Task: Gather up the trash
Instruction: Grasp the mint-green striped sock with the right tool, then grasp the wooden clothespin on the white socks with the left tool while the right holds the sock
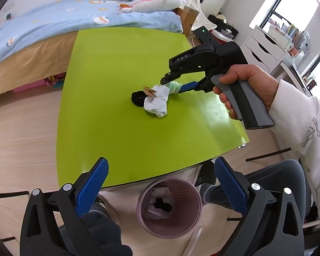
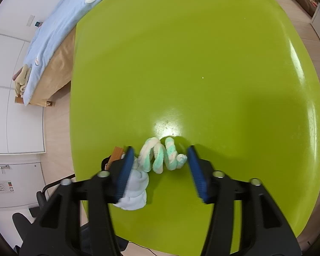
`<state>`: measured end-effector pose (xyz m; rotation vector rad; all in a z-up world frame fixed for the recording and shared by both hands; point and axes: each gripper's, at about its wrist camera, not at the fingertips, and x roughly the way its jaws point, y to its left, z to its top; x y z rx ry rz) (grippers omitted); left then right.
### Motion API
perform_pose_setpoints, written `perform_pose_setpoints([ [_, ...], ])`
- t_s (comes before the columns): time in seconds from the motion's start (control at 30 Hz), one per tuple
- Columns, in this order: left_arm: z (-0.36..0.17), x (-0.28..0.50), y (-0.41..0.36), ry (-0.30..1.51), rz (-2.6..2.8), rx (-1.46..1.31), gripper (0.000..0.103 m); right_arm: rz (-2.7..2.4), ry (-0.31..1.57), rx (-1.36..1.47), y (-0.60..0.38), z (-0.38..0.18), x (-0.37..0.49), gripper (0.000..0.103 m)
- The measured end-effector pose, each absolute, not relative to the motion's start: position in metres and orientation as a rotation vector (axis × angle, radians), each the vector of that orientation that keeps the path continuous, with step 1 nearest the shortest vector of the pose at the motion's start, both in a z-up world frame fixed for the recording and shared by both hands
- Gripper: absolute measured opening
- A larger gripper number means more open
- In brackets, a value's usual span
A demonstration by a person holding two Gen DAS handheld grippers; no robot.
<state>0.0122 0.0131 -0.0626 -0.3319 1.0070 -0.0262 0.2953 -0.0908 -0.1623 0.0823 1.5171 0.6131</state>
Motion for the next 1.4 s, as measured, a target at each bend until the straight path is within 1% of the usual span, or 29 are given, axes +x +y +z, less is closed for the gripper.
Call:
perform_pose_setpoints([
  [0.07,-0.062,0.014,0.013,1.007,-0.029,-0.33,0.095,0.617,1.51,0.088,-0.091,-0.162,0.296,0.026],
  [0.1,-0.062,0.015,0.012,1.006,-0.03,-0.329,0.095,0.616,1.504,0.086,-0.093,-0.161,0.297,0.021],
  [0.17,-0.061,0.017,0.013,1.005,-0.034,-0.327,0.095,0.621,1.49,0.086,-0.096,-0.158,0.296,0.016],
  [0.43,-0.054,0.035,0.013,1.001,-0.037,-0.308,0.095,0.639,1.432,0.108,-0.115,-0.139,0.293,0.014],
  [0.73,-0.047,0.086,0.029,1.048,-0.031,-0.321,0.095,0.649,1.381,0.054,-0.137,-0.121,0.272,0.014],
  [0.93,-0.058,0.132,0.044,1.137,-0.029,-0.378,0.095,0.648,1.377,0.053,-0.154,-0.12,0.261,0.014],
  [1.17,-0.095,0.173,0.053,1.29,-0.029,-0.436,0.095,0.639,1.378,0.049,-0.165,-0.119,0.258,0.014],
  [1.23,-0.101,0.176,0.053,1.305,-0.03,-0.449,0.088,0.638,1.377,0.049,-0.167,-0.119,0.257,0.014],
  [1.27,-0.105,0.177,0.054,1.313,-0.032,-0.462,0.081,0.636,1.378,0.05,-0.168,-0.119,0.257,0.014],
  [1.33,-0.111,0.179,0.054,1.325,-0.032,-0.479,0.075,0.635,1.378,0.051,-0.169,-0.12,0.257,0.014],
  [1.37,-0.114,0.18,0.054,1.329,-0.035,-0.494,0.07,0.634,1.379,0.052,-0.17,-0.12,0.257,0.014],
  [1.4,-0.115,0.181,0.054,1.33,-0.035,-0.502,0.068,0.634,1.379,0.051,-0.169,-0.12,0.257,0.014],
])
